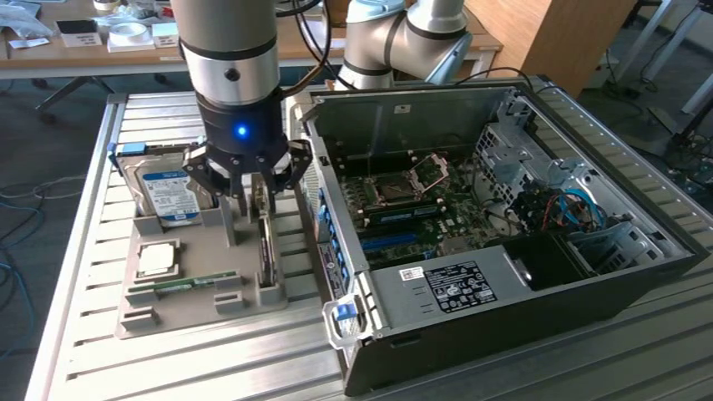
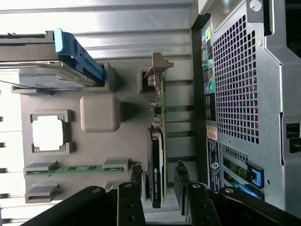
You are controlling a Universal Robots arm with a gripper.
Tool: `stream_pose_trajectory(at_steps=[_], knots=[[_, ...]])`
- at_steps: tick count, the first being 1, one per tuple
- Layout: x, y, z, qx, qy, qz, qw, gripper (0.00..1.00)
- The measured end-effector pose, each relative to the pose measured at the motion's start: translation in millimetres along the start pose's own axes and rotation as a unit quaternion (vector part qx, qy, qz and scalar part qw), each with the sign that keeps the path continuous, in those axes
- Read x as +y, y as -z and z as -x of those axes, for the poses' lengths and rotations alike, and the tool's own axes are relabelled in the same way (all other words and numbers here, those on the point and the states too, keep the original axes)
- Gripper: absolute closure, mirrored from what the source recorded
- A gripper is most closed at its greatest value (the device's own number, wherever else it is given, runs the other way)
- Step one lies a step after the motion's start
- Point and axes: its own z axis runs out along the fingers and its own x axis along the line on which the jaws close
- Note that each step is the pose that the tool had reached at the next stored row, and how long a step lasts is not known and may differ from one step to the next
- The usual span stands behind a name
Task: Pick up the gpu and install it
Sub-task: 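Pick up the gpu and move the gpu toward the slot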
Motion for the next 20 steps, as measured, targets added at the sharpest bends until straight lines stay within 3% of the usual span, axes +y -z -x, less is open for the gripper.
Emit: stream_pose_trajectory(at_steps=[6, 20], knots=[[-0.6, -12.5, -0.3, -0.0001, 0.0, -0.0011, 1.0, 0.58], [-0.7, -18.7, 1.6, 0.0, 0.0, -0.0019, 1.0, 0.58]])
